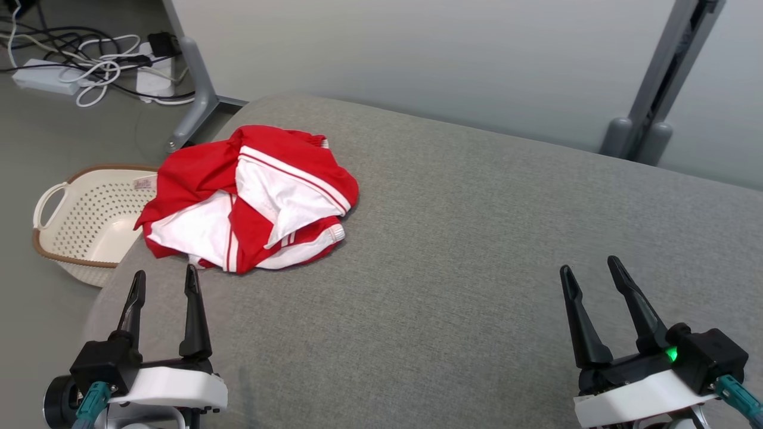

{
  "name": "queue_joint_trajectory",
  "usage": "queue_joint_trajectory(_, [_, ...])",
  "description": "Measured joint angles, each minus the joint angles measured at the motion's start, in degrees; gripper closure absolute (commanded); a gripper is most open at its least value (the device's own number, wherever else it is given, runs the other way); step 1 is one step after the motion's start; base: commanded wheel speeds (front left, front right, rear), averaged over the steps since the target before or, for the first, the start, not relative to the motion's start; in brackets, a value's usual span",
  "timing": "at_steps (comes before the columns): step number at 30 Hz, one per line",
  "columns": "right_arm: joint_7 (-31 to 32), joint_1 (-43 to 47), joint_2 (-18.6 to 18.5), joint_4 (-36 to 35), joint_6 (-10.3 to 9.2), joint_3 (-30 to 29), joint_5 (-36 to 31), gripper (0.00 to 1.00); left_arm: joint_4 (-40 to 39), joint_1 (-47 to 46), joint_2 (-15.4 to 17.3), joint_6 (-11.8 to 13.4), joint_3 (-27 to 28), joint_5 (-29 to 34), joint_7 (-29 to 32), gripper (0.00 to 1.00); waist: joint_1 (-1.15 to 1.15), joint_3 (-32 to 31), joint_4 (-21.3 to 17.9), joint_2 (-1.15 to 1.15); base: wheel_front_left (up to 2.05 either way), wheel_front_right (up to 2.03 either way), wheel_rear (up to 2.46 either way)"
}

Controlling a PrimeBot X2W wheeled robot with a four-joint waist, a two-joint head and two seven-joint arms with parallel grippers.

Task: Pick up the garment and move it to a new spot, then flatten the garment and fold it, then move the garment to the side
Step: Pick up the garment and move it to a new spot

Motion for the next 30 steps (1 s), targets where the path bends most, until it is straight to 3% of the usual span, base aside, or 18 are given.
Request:
queue_joint_trajectory(11, [0.00,-0.32,-0.26,0.22,0.00,0.59,0.43,0.00,0.33,0.08,0.00,0.11,0.26,-0.48,0.00,0.00,0.00,-0.17,1.23,0.00,0.00,0.00,0.00])
queue_joint_trajectory(17, [0.00,-0.44,-0.07,-0.32,0.00,0.35,0.71,0.00,1.23,-1.50,0.01,-0.52,0.07,-5.10,0.45,0.00,0.00,0.03,0.56,0.00,0.00,0.00,0.00])
queue_joint_trajectory(30, [0.00,-3.49,-0.65,-1.46,0.00,-0.08,0.66,0.00,4.83,-20.34,8.98,-1.66,4.41,-10.98,19.29,0.00,0.00,4.02,-4.51,0.00,0.00,0.00,0.00])
